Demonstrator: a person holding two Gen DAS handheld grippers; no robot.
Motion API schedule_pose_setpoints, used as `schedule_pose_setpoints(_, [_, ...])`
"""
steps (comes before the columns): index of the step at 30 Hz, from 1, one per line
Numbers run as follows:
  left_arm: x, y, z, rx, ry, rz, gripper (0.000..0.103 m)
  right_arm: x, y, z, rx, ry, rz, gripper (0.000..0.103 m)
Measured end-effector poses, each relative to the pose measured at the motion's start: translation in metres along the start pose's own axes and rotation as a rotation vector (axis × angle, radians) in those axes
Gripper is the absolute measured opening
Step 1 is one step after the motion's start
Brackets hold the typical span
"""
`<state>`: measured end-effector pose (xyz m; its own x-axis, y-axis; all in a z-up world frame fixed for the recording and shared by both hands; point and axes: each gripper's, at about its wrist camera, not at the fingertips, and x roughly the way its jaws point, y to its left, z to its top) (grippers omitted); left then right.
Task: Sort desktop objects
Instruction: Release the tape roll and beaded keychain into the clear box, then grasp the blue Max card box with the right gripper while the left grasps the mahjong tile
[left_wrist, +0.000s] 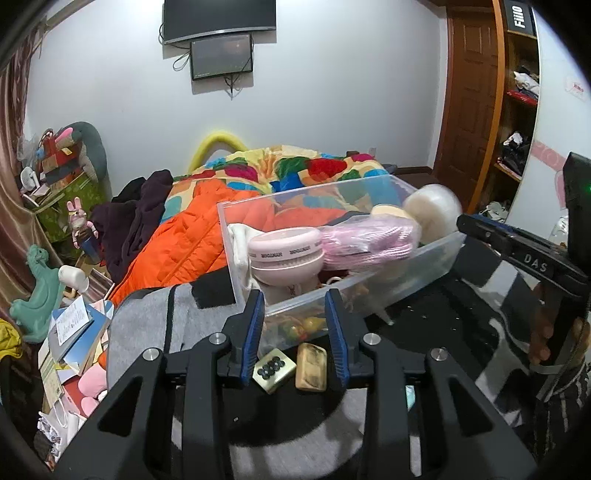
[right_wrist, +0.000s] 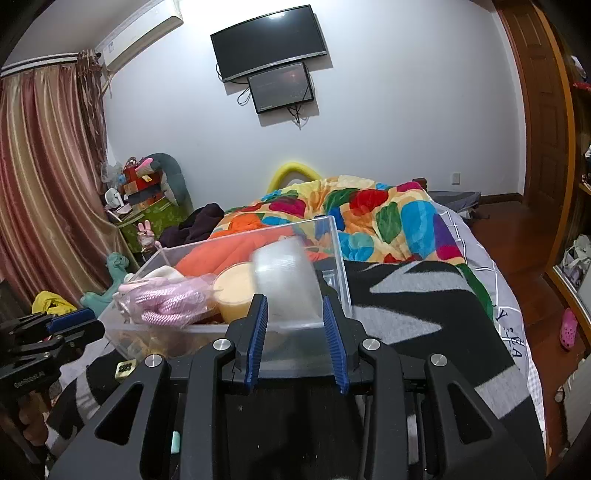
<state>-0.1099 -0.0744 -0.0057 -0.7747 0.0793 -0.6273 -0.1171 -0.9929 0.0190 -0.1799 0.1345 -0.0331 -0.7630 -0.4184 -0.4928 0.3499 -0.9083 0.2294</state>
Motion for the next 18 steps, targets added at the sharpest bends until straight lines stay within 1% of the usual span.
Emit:
schedule_pose_setpoints(2, [-0.005,-0.001,-0.002,0.002,-0.007,0.003,0.039,-0.004,-0.002,-0.002,0.006,-0.002,0.006,0.03])
schedule_pose_setpoints(7, [-0.012,-0.001,-0.008,-0.004,0.004,0.012,0.041,-0.01,-0.004,-0.006,0.008,0.009,0.033,0.03])
schedule_pose_setpoints(9, [-0.015,0.001,-0.011,-0.011,0.012,0.019,0.049,-0.014,-0.003,-0.01,-0.002,0.015,0.038,0.031])
schedule_pose_setpoints(10, [-0.016,0.002,-0.013,-0.013,0.014,0.023,0.051,-0.015,-0.002,-0.012,-0.01,0.021,0.044,0.033])
schedule_pose_setpoints(11, [-0.017,0.004,-0.015,-0.015,0.018,0.029,0.055,-0.016,0.001,-0.014,-0.018,0.026,0.051,0.036])
schedule_pose_setpoints(14, [-0.018,0.005,-0.02,-0.02,0.038,0.042,0.056,-0.02,0.007,-0.02,-0.05,0.035,0.064,0.047])
schedule_pose_setpoints(15, [-0.017,0.005,-0.022,-0.02,0.047,0.047,0.057,-0.021,0.01,-0.023,-0.06,0.039,0.068,0.05])
schedule_pose_setpoints(18, [-0.013,0.005,-0.03,-0.023,0.071,0.049,0.063,-0.019,0.017,-0.031,-0.088,0.062,0.087,0.054])
